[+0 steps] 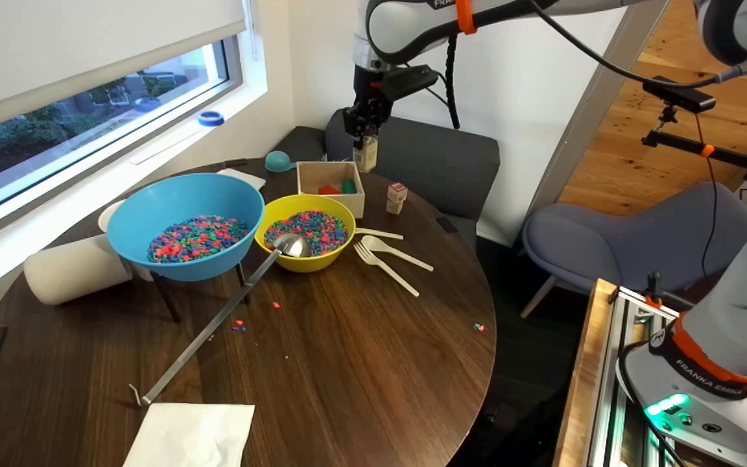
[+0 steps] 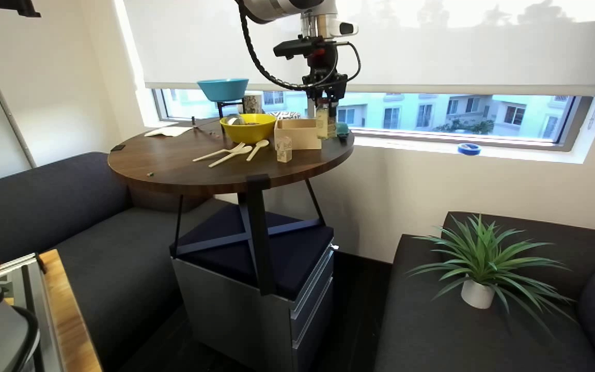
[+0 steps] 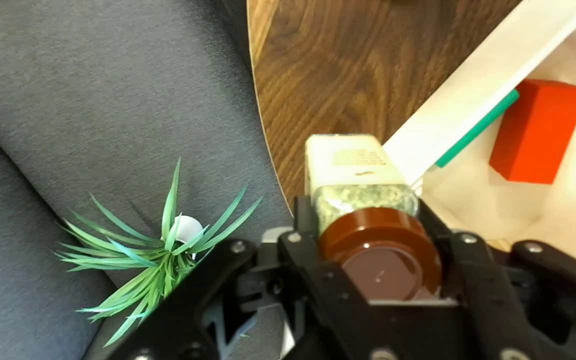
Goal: Put the sugar bowl on the paper towel
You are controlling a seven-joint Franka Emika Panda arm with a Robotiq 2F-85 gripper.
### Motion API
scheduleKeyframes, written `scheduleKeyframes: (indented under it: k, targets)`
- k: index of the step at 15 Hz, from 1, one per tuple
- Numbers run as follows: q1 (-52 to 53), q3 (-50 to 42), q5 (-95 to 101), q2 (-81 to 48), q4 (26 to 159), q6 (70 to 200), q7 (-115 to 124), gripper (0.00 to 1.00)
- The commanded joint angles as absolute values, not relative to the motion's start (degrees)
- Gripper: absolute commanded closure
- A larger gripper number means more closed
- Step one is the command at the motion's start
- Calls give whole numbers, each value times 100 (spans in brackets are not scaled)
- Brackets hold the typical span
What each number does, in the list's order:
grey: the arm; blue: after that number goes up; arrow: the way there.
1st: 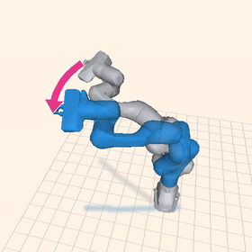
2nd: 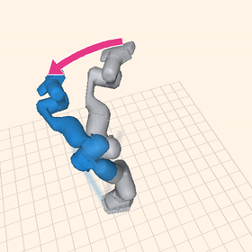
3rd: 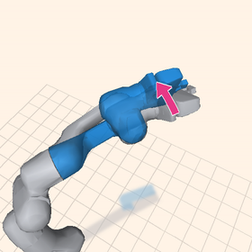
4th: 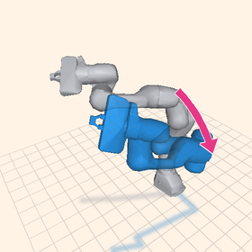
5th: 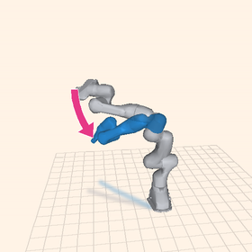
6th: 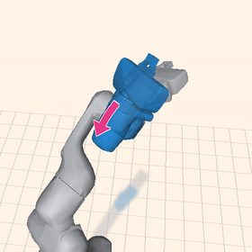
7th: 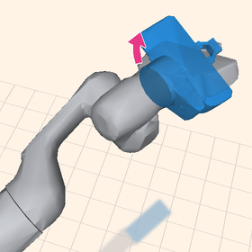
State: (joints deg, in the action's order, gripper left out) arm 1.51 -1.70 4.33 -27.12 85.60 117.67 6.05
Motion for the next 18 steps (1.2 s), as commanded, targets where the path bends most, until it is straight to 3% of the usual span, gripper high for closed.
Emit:
scheduleKeyframes:
  k: [1, 11, 18]
  targets:
    - [237, -60, 454, -2031, 9120, 11335, 439, 77]
    - [548, 767, -119, -901, 10110, 10217, -934, 77]
    - [841, 1271, -583, -726, 10493, 10380, -2621, 77]
